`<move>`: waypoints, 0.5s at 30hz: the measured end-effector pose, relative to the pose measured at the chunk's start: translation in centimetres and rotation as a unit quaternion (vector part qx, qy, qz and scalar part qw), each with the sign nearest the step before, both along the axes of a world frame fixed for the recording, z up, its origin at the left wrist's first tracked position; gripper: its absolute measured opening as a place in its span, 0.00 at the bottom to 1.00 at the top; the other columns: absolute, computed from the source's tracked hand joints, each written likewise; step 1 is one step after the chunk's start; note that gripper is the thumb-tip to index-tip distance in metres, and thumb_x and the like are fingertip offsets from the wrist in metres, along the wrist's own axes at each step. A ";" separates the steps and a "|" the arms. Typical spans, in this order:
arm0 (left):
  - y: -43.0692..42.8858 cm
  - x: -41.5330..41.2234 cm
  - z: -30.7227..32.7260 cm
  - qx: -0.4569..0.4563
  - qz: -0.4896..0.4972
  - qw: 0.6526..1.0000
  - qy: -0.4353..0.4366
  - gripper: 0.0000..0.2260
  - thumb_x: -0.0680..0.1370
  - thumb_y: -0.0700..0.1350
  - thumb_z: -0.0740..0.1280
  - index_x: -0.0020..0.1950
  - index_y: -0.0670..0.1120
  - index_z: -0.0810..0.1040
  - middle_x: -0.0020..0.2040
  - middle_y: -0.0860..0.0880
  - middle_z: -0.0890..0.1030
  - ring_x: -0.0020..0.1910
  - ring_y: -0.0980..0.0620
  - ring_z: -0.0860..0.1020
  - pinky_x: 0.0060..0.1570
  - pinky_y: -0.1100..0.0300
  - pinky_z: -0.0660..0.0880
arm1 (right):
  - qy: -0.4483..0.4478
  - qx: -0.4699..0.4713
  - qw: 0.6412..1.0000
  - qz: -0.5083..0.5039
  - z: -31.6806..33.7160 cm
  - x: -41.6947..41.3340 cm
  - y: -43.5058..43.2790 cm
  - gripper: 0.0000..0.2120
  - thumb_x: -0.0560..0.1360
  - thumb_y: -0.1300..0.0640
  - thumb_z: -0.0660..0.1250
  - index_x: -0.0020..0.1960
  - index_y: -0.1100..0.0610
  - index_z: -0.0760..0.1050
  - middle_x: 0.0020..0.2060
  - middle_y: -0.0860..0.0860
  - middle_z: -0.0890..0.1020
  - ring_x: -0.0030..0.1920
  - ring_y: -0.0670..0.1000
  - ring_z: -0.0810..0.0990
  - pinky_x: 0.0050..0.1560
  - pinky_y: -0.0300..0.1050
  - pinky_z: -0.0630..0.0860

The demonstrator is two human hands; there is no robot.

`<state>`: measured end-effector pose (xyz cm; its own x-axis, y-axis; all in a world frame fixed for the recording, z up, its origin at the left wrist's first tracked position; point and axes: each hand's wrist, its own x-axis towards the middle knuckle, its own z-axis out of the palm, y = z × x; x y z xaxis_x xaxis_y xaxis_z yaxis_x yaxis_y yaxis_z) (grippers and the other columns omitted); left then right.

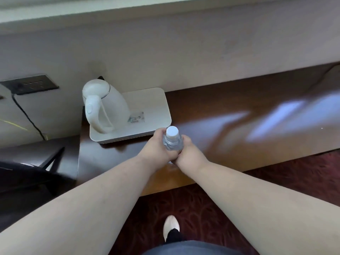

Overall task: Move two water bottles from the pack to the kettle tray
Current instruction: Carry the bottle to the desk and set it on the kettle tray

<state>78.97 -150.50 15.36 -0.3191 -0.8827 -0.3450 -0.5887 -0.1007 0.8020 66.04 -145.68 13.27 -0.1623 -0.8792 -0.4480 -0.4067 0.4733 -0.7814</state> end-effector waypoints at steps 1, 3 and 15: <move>-0.2 0.0 0.0 0.005 -0.005 1.000 -0.003 0.31 0.66 0.45 0.79 0.64 0.52 0.68 0.48 0.59 0.78 0.42 0.70 0.77 0.33 0.78 0.69 | 0.001 0.000 1.000 0.004 0.0 -0.1 -0.1 0.24 0.62 0.49 0.71 0.57 0.42 0.69 0.43 0.48 0.85 0.41 0.50 0.86 0.46 0.55 0.84; -0.3 0.1 0.0 0.012 -0.013 1.000 -0.007 0.33 0.66 0.45 0.79 0.66 0.52 0.67 0.49 0.59 0.78 0.42 0.69 0.76 0.33 0.78 0.69 | -0.002 0.002 1.000 0.011 0.3 -0.5 0.0 0.25 0.63 0.49 0.73 0.57 0.44 0.69 0.44 0.47 0.85 0.41 0.47 0.86 0.46 0.52 0.84; 1.2 -2.0 11.4 -0.249 -0.135 0.958 -0.040 0.33 0.73 0.67 0.59 0.75 0.57 0.62 0.71 0.58 0.66 0.68 0.66 0.62 0.67 0.63 0.57 | 0.195 0.035 0.980 0.021 11.1 -11.9 3.4 0.38 0.75 0.47 0.71 0.79 0.50 0.58 0.73 0.53 0.70 0.52 0.50 0.80 0.51 0.38 0.72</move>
<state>76.97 -149.27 26.79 -0.5498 -0.8328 0.0644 -0.6004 0.4476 0.6627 54.15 -142.26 24.33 -0.2966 -0.8583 -0.4187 -0.6882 0.4961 -0.5294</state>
